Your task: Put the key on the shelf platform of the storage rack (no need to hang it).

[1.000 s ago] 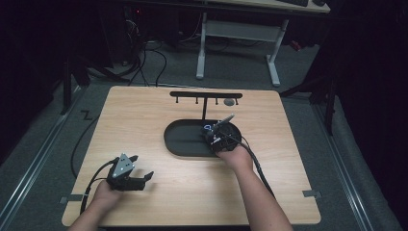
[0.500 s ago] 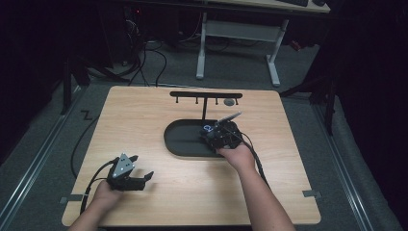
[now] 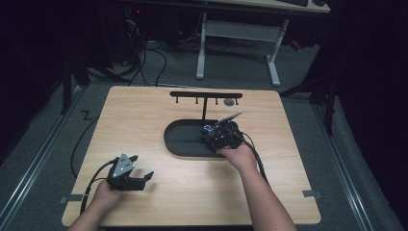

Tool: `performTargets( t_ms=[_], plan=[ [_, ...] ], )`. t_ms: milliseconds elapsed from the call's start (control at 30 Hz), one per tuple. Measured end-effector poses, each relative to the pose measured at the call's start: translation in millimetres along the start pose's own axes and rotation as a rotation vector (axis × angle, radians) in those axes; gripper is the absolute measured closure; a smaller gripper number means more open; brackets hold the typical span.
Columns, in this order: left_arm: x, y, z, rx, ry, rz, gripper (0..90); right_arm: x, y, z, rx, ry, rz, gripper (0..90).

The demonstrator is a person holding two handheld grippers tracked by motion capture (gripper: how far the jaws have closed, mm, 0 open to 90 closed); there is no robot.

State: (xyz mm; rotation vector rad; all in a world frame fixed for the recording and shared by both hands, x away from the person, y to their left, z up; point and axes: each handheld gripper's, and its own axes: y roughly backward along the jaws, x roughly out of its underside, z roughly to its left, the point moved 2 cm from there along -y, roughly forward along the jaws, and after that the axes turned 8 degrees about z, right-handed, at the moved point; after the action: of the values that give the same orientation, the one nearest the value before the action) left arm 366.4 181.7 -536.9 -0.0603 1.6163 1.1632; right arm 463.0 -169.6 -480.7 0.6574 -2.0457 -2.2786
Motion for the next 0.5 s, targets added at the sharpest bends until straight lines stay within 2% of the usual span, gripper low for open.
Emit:
performTargets(
  t_ms=[367, 500],
  plan=[
    [0.1, -0.2, -0.3, 0.0, -0.003, 0.0, 15.4, 6.9, 1.5, -0.6, 0.022, 0.025, -0.007, 30.6],
    [0.3, 0.1, -0.7, 0.0, -0.006, 0.003, 15.4, 13.2, 4.1, -1.9, 0.014, 0.014, -0.02, 30.6]
  ],
)
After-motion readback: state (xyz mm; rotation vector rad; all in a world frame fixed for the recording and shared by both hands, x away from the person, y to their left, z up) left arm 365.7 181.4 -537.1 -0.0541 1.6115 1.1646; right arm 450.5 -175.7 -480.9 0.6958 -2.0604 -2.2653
